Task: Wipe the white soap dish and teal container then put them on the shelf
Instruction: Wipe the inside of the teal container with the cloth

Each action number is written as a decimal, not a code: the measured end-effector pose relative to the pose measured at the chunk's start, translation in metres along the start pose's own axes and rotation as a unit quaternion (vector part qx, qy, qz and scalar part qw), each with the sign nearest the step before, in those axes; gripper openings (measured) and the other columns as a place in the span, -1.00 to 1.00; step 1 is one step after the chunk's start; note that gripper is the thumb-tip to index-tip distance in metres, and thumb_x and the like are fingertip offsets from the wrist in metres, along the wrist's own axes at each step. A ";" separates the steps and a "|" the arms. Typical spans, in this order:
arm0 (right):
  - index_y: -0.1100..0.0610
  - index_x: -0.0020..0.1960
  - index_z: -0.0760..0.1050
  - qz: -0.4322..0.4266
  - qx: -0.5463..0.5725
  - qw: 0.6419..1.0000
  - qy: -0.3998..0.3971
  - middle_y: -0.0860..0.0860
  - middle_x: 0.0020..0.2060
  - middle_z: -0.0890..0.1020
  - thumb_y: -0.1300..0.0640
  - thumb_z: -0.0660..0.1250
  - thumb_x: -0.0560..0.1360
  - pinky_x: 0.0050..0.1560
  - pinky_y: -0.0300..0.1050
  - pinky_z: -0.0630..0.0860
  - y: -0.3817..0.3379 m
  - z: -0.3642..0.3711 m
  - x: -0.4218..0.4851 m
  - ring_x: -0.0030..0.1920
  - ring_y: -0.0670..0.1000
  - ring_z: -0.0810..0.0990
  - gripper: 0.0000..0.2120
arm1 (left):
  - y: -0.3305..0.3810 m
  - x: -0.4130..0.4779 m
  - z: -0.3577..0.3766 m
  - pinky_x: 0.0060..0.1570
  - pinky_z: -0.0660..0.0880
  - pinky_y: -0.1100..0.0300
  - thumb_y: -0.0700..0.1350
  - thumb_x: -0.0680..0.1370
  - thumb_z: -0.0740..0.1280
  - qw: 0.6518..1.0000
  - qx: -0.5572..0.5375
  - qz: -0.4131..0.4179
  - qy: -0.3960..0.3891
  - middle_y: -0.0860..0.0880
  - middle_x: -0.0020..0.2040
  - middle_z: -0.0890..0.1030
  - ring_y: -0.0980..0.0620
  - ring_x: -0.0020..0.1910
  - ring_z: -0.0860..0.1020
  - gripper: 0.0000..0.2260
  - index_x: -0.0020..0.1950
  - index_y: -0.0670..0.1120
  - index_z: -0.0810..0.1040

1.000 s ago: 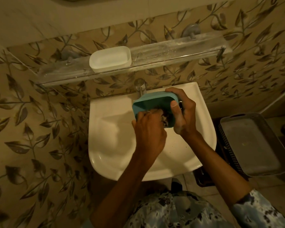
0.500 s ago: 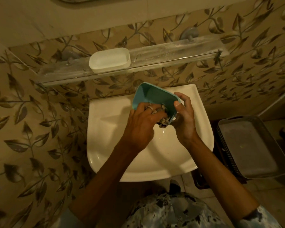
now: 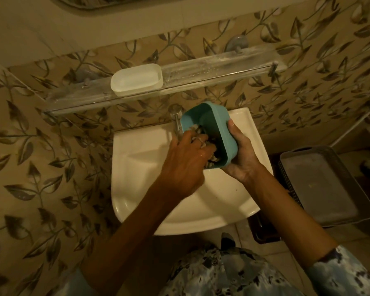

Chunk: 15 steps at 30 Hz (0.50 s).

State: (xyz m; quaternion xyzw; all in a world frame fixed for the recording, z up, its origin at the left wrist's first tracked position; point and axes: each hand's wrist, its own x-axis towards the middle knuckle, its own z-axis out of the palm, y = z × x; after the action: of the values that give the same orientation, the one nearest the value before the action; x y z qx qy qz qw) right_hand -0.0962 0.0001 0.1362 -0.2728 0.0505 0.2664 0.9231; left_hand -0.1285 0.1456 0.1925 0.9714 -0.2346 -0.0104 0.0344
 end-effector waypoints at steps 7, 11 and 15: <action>0.20 0.34 0.43 -0.062 -0.010 0.998 0.027 0.17 0.03 0.61 -0.15 0.61 0.14 0.09 0.05 0.54 0.006 0.003 0.012 0.01 0.11 0.61 -0.12 | 0.054 -0.007 0.008 0.12 0.47 0.07 -0.21 0.47 0.26 0.950 -0.226 -0.197 0.081 -0.04 0.22 0.51 -0.07 0.22 0.41 -0.63 0.27 -0.03 0.45; 0.21 0.27 0.50 -0.102 0.005 0.995 0.002 0.19 0.03 0.65 -0.16 0.54 0.26 0.00 0.01 0.62 0.007 0.005 0.014 0.03 0.12 0.65 -0.29 | 0.043 0.011 -0.015 -0.14 0.57 0.14 -0.26 0.47 0.21 0.824 -0.507 -0.243 0.069 0.04 -0.05 0.60 0.02 -0.02 0.57 -0.73 0.05 0.00 0.58; 0.18 0.27 0.51 -0.113 -0.018 0.993 0.013 0.18 0.05 0.64 -0.18 0.55 0.23 0.04 0.03 0.62 0.001 0.008 0.015 0.06 0.13 0.63 -0.27 | 0.031 0.014 -0.017 -0.16 0.55 0.30 -0.32 0.45 0.27 0.859 -0.481 -0.168 0.061 0.05 -0.01 0.62 0.10 -0.01 0.56 -0.68 0.10 -0.02 0.61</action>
State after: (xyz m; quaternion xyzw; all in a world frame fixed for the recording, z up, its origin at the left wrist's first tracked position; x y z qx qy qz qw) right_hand -0.0839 0.0118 0.1390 -0.2969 0.0269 0.1573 0.9415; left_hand -0.1290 0.1131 0.2120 0.8575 -0.0315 -0.0679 0.5091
